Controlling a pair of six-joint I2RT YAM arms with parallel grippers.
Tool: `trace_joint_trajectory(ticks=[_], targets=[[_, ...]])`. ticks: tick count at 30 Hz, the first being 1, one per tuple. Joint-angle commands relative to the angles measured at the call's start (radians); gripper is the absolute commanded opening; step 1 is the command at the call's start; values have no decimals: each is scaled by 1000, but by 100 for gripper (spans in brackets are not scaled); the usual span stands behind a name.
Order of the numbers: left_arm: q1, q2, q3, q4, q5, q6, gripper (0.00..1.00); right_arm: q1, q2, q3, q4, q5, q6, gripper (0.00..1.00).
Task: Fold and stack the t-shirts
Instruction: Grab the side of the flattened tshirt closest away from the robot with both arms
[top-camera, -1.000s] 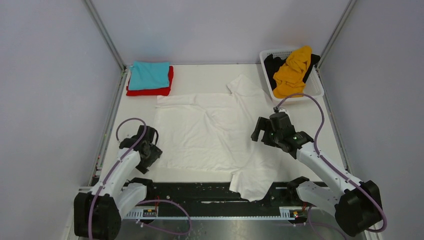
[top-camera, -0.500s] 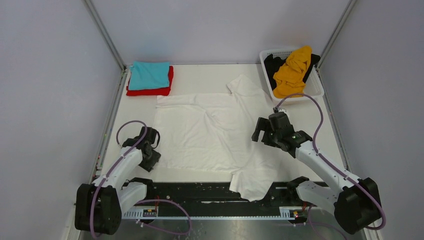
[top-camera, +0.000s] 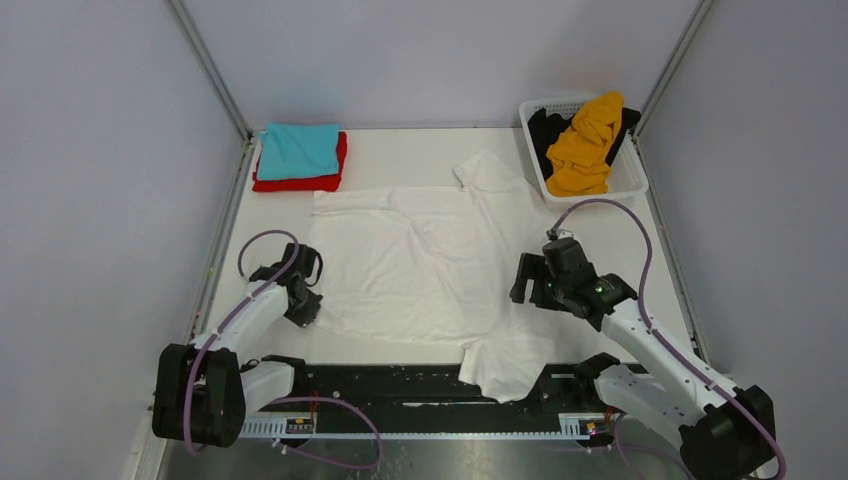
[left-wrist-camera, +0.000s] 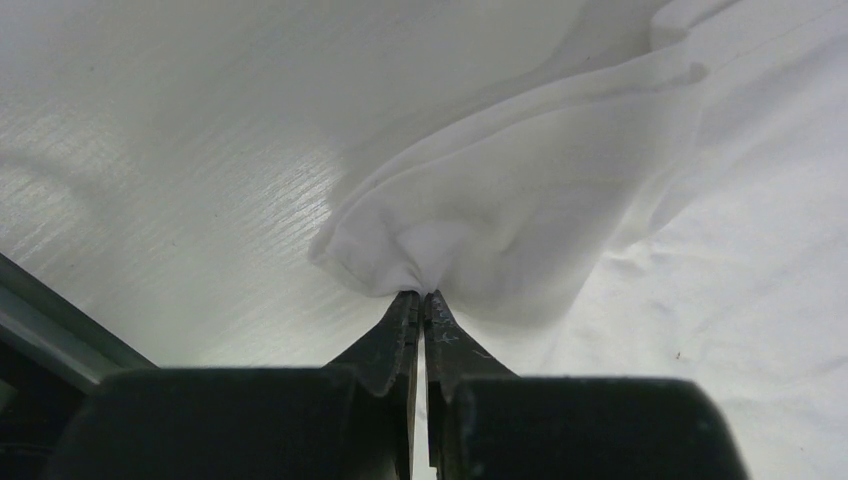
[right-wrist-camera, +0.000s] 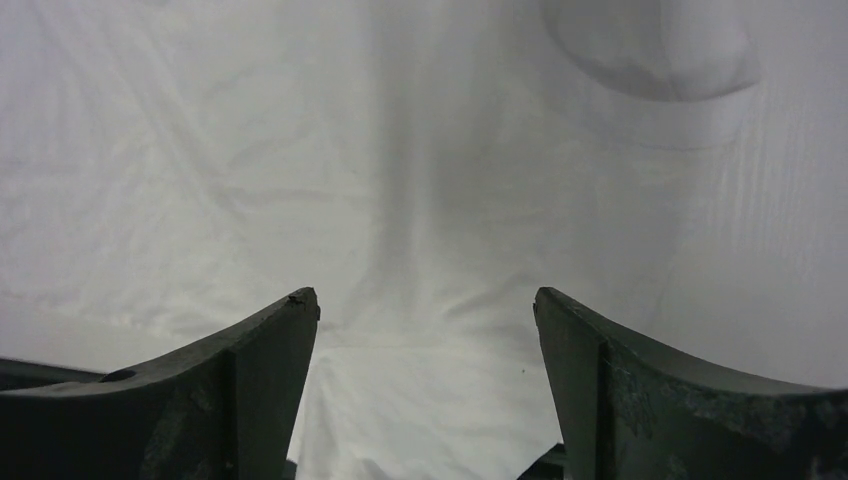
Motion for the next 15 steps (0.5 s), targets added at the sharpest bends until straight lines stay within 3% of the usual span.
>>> trace_joint_trajectory(ticks=[1, 4, 8, 15], targets=[[7, 2, 6, 37, -5, 25, 0, 142, -19, -3, -137, -36, 4, 87], [8, 1, 15, 30, -2, 34, 0, 330, -2, 11, -200, -45, 49, 84], [9, -3, 23, 24, 4, 43, 0, 484, 31, -15, -268, -100, 83, 79], [9, -18, 25, 22, 9, 49, 0, 746, 99, -25, -162, -304, 46, 76]])
